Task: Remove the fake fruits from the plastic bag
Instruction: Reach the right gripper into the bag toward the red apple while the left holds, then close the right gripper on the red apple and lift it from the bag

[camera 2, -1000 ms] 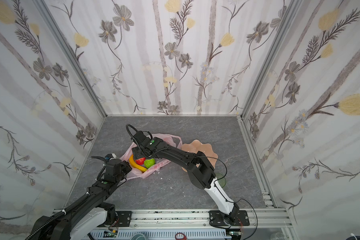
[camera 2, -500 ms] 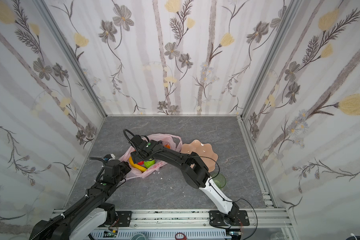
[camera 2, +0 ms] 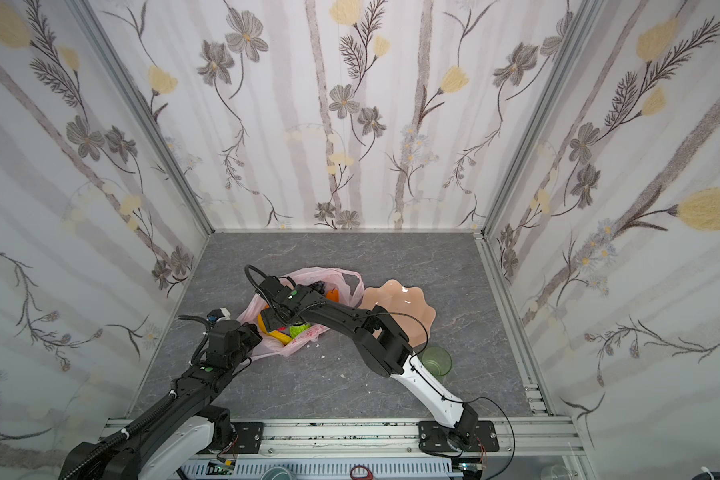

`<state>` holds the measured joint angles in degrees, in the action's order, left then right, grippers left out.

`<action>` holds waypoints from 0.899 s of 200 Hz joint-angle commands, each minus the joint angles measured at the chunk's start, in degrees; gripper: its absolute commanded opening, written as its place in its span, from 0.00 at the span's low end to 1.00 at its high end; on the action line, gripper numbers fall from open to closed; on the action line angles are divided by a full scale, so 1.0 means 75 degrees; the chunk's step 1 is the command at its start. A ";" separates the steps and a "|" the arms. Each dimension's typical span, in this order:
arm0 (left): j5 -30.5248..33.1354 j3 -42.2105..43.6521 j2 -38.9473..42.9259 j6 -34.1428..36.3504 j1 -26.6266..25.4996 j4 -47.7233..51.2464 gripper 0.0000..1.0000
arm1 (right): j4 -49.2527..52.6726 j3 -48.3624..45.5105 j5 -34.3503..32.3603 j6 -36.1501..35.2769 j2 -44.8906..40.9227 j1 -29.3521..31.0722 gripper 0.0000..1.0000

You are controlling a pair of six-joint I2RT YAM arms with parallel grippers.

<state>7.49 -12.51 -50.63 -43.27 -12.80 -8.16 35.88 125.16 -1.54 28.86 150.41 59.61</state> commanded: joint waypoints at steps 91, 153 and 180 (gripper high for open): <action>-0.0008 0.0063 0.0107 0.0050 0.0016 -0.0060 0.14 | 0.0019 0.0093 -0.0394 -0.0040 -0.0284 -0.0003 0.65; 0.0031 0.0086 0.0117 0.0038 0.0010 -0.0060 0.14 | 0.0267 0.0093 -0.0300 -0.0059 -0.0673 -0.0015 0.63; 0.0057 0.0080 0.0098 0.0037 0.0007 -0.0063 0.13 | 0.0334 0.0069 -0.0199 -0.0074 -0.1046 -0.0050 0.63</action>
<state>7.27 -12.08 -49.91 -43.27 -12.80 -8.16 38.72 125.36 -3.36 28.84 145.38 59.59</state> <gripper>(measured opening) 0.136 0.630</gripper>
